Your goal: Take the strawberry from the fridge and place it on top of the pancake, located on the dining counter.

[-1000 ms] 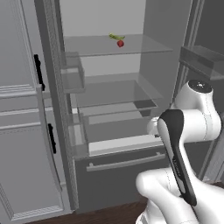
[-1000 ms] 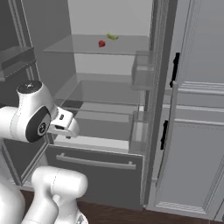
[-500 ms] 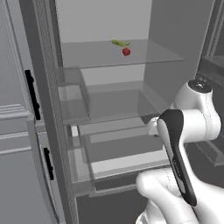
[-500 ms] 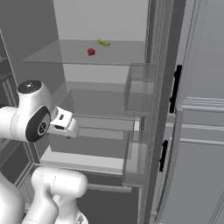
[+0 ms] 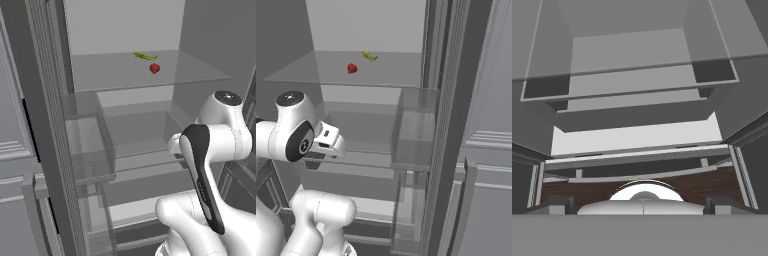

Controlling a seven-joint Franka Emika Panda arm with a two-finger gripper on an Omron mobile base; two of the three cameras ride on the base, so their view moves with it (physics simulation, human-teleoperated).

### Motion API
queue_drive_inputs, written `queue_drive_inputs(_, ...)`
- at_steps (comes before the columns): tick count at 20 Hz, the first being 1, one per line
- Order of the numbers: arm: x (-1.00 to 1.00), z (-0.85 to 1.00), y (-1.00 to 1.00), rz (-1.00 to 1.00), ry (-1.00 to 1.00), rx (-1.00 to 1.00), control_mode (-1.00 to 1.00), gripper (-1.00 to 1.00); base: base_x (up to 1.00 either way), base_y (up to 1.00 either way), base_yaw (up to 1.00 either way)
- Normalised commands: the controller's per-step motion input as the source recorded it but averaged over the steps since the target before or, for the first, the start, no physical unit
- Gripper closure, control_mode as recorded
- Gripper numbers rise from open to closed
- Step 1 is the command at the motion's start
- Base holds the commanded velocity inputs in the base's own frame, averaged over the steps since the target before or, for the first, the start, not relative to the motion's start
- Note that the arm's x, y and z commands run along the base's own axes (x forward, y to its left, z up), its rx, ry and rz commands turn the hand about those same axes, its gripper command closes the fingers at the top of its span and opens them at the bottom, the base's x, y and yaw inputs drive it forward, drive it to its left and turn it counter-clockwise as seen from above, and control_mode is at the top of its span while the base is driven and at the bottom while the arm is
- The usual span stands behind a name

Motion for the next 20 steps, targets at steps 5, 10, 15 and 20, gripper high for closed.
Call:
queue_drive_inputs(5, 0.0, 0.0, 0.0, 0.0, 0.0, 0.0, 1.0, -1.0, 0.5, 0.0, 0.05)
queue_drive_inputs(10, 0.0, 0.0, 0.0, 0.0, 0.0, 0.0, 1.0, -1.0, 0.47, 0.0, 0.03)
queue_drive_inputs(15, 0.0, 0.0, 0.0, 0.0, 0.0, 0.0, 1.0, -1.0, 0.17, 0.0, 0.01)
queue_drive_inputs(20, 0.0, 0.14, 0.0, 0.0, -0.1, -0.02, -1.0, -1.0, 0.01, 0.0, 0.0)
